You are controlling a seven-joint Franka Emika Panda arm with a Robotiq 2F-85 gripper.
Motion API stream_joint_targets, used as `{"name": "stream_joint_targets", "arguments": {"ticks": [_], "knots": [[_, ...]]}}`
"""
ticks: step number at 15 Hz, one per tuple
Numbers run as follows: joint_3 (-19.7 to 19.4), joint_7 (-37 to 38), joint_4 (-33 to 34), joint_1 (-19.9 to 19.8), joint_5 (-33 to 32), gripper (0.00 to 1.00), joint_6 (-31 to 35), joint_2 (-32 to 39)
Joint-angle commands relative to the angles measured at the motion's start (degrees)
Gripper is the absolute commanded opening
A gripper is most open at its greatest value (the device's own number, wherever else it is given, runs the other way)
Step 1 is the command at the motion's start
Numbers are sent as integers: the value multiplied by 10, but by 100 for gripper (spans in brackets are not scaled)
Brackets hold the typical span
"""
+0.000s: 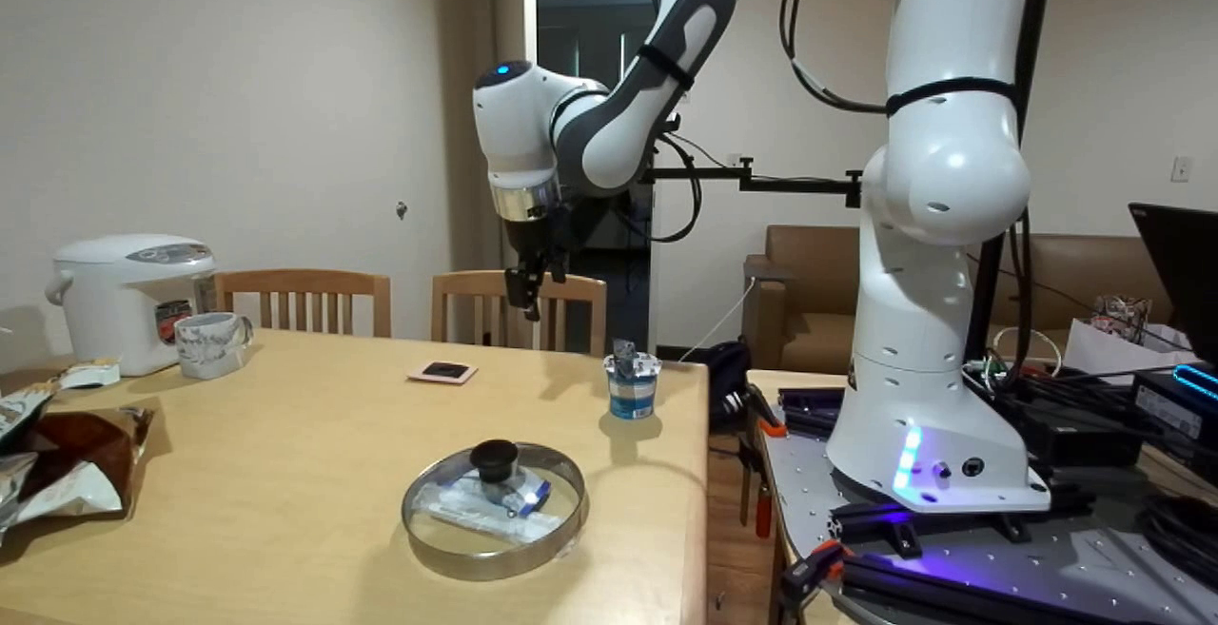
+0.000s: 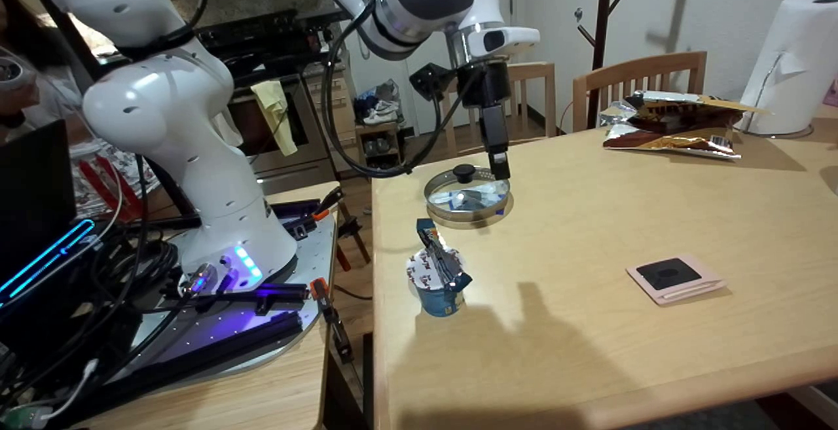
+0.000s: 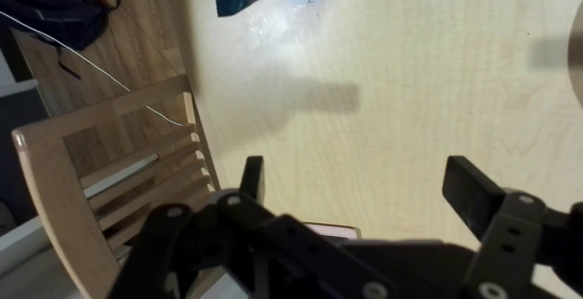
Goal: Place the blue and grey packet on top of the yoghurt
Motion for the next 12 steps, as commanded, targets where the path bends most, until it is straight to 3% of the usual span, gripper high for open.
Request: {"name": "stream_joint_targets", "arguments": {"ticks": [1,5,12], "knots": [[-17,-105,5,4,50,100,28,9],[-21,-163,11,7,93,100,23,15],[-23,-140,7,12,87,100,20,12]]}}
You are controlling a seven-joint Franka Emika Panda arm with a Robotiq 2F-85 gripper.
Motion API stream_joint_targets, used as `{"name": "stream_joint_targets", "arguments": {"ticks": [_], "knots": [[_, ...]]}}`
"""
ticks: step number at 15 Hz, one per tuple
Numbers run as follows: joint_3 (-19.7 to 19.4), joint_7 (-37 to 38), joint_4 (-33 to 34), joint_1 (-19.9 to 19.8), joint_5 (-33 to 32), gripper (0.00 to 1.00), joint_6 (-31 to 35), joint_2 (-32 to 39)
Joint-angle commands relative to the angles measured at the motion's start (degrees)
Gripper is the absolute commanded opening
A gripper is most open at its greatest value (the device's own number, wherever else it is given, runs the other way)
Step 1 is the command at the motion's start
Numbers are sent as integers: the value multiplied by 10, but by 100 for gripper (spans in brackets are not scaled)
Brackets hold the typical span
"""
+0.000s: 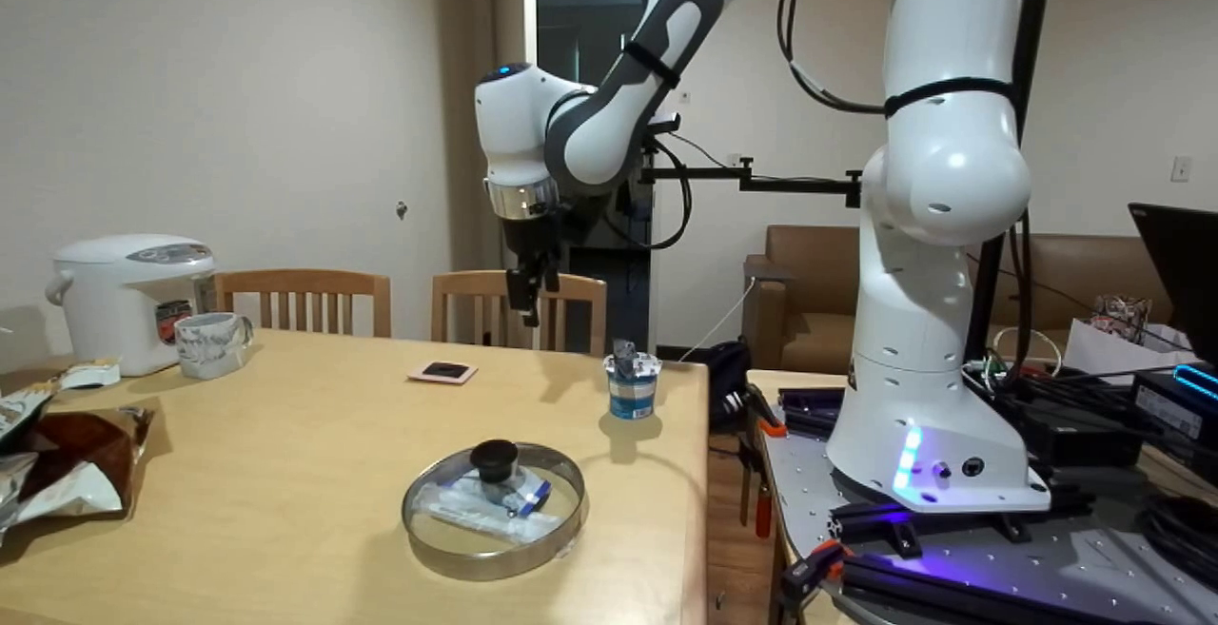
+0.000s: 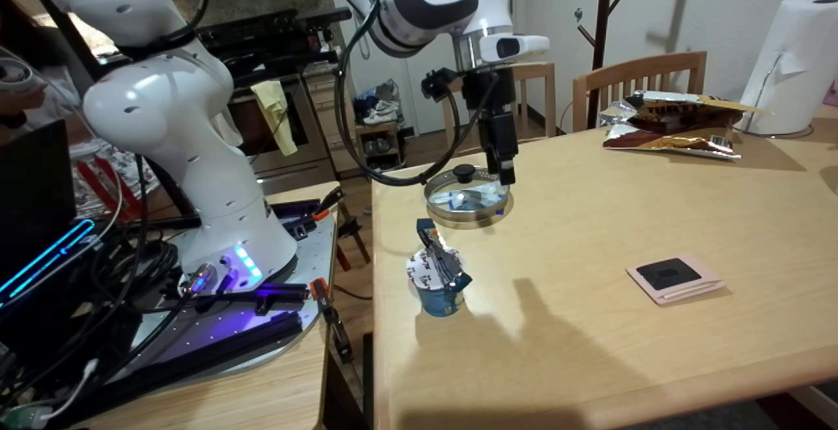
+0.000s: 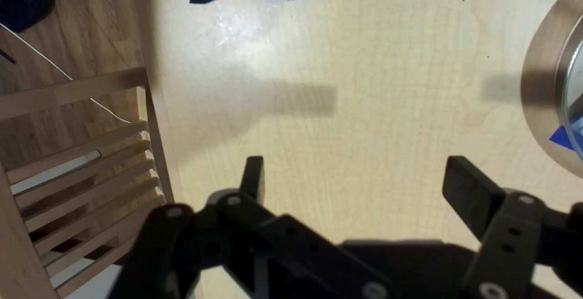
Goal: Place the blue and grey packet on top of the yoghurt
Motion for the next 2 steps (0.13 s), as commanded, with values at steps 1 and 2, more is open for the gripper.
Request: {"name": "stream_joint_targets", "arguments": {"ticks": [1,2], "knots": [[-7,-2,1,7,2,100,-1,0],[-7,-2,1,7,2,100,-1,0]]}}
